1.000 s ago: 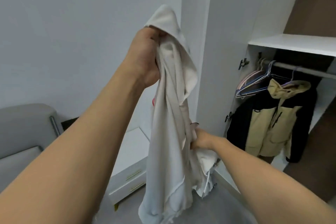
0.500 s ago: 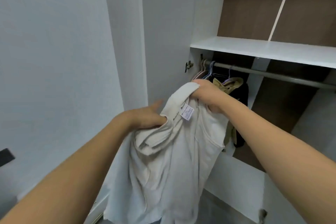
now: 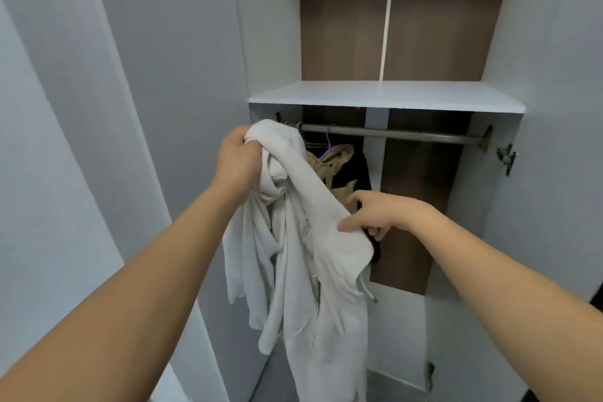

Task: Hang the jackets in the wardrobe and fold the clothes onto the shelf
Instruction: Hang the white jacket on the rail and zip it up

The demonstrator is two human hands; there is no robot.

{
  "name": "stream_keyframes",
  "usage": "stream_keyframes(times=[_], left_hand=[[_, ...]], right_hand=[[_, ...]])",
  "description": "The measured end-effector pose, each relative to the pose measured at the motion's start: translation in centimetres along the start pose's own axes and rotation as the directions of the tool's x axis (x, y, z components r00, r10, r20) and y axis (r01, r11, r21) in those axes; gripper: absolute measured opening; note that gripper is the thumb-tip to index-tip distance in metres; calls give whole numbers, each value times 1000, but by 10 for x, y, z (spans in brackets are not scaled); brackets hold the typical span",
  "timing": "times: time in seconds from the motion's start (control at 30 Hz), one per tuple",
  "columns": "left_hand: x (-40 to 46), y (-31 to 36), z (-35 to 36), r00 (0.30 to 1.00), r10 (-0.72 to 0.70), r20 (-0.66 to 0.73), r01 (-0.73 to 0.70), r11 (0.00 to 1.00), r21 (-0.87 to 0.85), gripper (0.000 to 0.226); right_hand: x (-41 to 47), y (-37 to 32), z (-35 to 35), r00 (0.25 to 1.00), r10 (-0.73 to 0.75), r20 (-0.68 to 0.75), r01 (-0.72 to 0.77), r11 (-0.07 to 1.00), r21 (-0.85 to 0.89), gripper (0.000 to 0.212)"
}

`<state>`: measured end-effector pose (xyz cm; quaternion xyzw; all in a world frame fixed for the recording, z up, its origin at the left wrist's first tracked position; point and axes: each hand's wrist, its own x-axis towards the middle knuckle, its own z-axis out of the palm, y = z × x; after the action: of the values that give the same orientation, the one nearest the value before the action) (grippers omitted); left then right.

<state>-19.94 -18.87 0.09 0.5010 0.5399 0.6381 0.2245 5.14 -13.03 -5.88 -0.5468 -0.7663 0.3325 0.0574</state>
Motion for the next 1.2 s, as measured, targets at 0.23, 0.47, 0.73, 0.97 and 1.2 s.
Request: stream_keyframes(times=[0.23,0.47,0.73,0.97,1.2], left_hand=[[22,18,37,999,-17,33,22,986,-164,26],[46,12,45,999,-42,22,45,992,-121,26],[53,-49,50,938,-290,191,331,912,-242,24],[80,-83,75,825,-404,395,540,768,-343,30],[95,-121,119,556,-498,666,789,568,-234,33]], right_hand=[[27,32,62,928,-20,372,-166,872,461,103],[38,35,40,995,15,-99,84,405,910,38],[28,8,-30,955,76,-286,270,175,947,36],[46,-1,-39,897,65,-438,-226,917,-327,47],[62,17,-77,531,495,-688,-311,869,385,15]])
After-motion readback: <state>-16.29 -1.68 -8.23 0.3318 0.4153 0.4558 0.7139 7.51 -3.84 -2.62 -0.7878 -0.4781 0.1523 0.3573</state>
